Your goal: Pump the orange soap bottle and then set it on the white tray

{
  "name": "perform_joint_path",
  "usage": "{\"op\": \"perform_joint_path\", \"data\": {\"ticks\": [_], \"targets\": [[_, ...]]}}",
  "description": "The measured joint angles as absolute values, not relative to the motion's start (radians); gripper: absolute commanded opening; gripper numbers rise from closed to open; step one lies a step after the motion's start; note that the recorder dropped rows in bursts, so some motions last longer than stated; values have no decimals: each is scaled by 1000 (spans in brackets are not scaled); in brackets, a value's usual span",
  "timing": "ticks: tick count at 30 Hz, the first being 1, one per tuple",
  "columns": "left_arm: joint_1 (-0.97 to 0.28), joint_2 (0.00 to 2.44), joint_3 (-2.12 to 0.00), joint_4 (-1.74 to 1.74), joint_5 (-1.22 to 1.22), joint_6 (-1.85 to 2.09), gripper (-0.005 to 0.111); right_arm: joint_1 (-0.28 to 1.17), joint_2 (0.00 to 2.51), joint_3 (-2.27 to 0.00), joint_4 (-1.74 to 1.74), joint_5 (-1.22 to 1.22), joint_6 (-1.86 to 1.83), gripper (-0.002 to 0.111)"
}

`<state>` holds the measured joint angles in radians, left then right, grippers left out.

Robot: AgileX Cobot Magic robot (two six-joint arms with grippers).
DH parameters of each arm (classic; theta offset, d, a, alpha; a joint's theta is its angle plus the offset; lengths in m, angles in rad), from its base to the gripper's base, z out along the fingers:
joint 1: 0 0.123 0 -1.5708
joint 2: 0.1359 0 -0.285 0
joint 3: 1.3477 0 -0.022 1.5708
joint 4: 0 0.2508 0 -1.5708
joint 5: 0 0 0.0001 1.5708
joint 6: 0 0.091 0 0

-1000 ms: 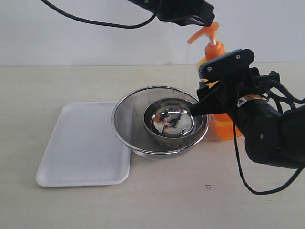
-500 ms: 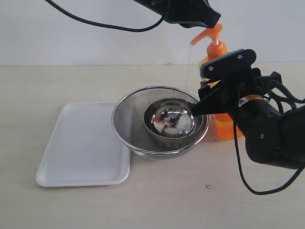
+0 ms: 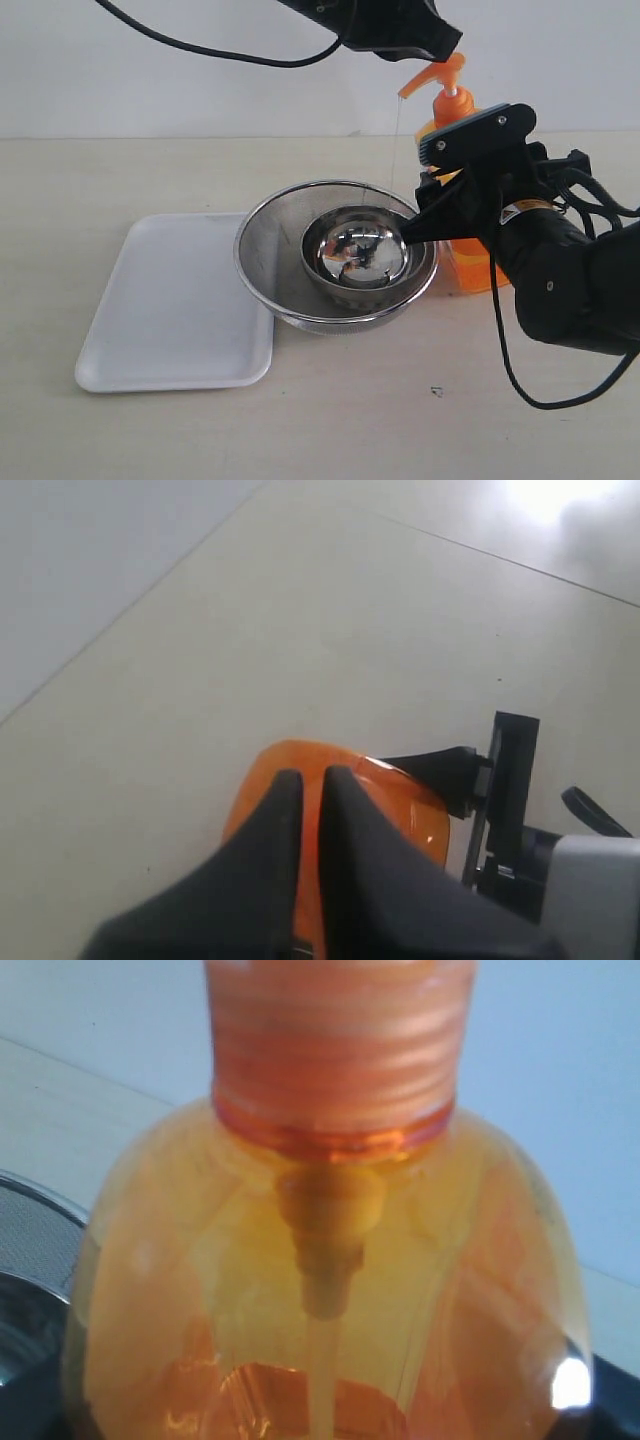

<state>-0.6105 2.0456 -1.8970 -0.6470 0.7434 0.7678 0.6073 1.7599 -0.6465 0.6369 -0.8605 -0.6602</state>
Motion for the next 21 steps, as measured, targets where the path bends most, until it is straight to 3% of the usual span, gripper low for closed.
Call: {"op": "perform_joint_path", "data": {"ticks": [21], "targets": [[-637,2103,-1862,-588,966,752,5,605,1765,-641,611,-847,-678,0]]}}
